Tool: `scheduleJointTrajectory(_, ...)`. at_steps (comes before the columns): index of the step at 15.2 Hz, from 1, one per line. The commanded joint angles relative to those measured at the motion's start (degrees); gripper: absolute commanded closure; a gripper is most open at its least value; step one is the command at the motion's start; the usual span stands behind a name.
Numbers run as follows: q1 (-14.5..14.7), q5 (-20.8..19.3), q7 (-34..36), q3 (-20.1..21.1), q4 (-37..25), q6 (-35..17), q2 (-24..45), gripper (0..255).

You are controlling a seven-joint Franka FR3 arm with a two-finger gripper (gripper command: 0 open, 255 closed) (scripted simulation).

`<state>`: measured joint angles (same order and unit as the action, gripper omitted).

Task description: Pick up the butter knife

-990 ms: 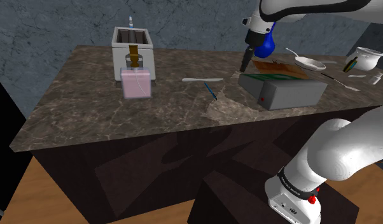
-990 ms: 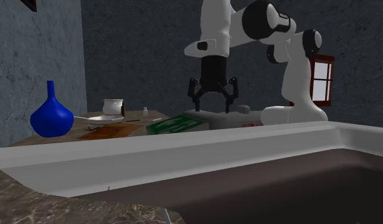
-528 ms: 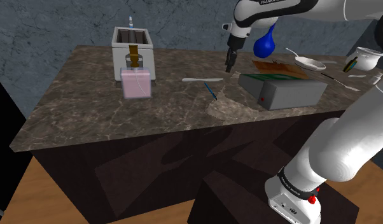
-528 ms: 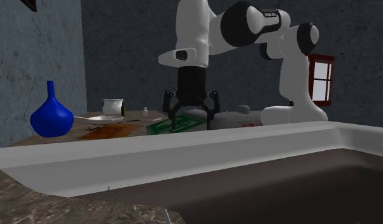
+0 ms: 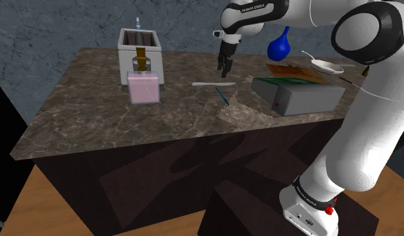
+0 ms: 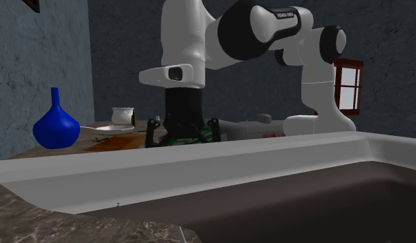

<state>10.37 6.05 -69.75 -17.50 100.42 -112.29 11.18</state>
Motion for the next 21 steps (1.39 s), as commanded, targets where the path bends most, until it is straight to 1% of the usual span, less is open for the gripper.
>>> scheduleJointTrajectory(1,-0.3,1.5,-4.2,0.9,-4.3,0.3,4.3,0)
scheduleJointTrajectory(3,-0.6,2.5,-7.6,2.0,-8.6,0.9,8.3,0)
scheduleJointTrajectory(10,-0.7,3.1,-8.2,2.3,-5.1,-3.9,9.7,0)
scheduleJointTrajectory(13,-0.7,3.1,-8.2,2.3,-4.9,-4.3,9.8,0)
scheduleJointTrajectory(14,-0.7,3.1,-8.2,2.3,-4.9,-4.3,9.9,255)
scheduleJointTrajectory(21,-0.7,3.1,-8.2,2.3,-4.9,-4.3,9.8,255)
